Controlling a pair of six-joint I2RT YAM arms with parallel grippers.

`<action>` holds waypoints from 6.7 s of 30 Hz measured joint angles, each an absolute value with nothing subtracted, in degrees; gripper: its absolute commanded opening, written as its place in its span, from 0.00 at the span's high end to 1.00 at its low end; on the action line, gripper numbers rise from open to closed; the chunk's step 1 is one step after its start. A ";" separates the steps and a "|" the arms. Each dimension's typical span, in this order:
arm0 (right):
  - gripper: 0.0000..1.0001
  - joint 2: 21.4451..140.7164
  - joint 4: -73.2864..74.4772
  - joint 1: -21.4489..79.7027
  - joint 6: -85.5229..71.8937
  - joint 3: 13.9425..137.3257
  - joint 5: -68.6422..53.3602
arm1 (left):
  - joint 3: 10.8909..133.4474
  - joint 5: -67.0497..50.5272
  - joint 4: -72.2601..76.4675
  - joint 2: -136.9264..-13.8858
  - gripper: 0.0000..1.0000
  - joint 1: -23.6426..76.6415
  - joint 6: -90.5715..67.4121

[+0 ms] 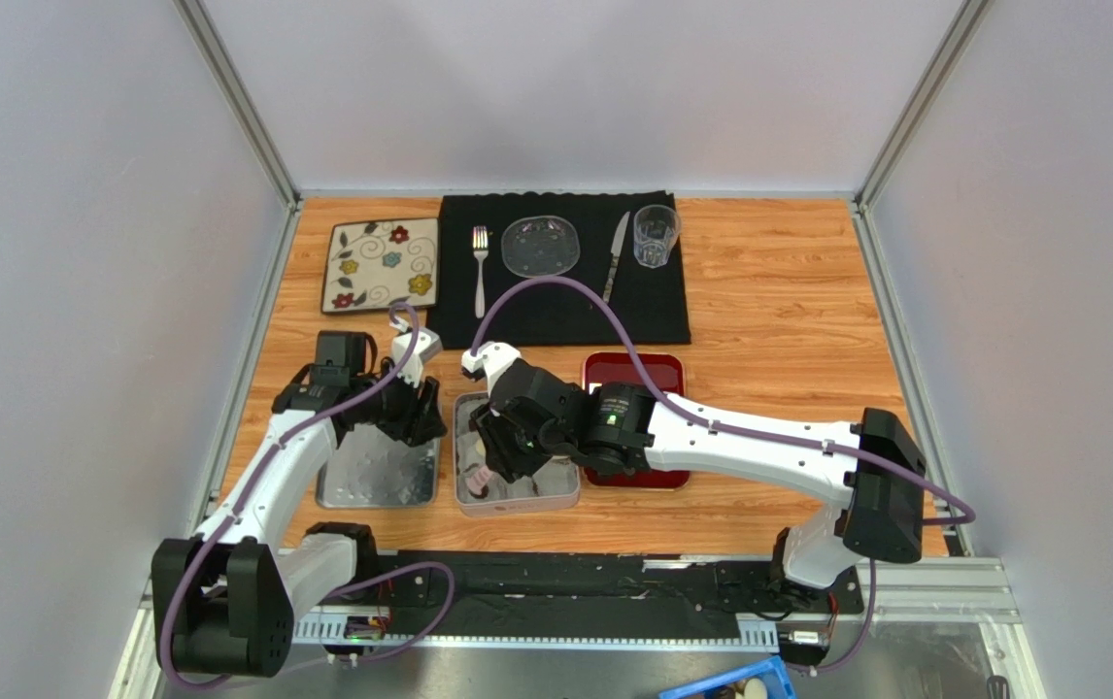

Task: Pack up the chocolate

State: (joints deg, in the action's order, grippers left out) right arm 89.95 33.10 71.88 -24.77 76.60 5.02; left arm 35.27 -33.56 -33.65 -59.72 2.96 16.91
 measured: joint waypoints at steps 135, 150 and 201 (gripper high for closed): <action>0.81 80.40 37.52 68.07 -25.93 70.54 7.16 | 36.84 -36.01 -35.46 -59.02 0.45 2.96 17.02; 0.65 81.69 36.14 68.14 -26.13 70.46 7.01 | 36.82 -35.99 -35.46 -58.81 0.45 2.96 17.04; 0.59 59.66 49.47 57.10 -32.51 52.31 17.43 | 36.84 -36.60 -35.62 -58.17 0.45 2.96 17.06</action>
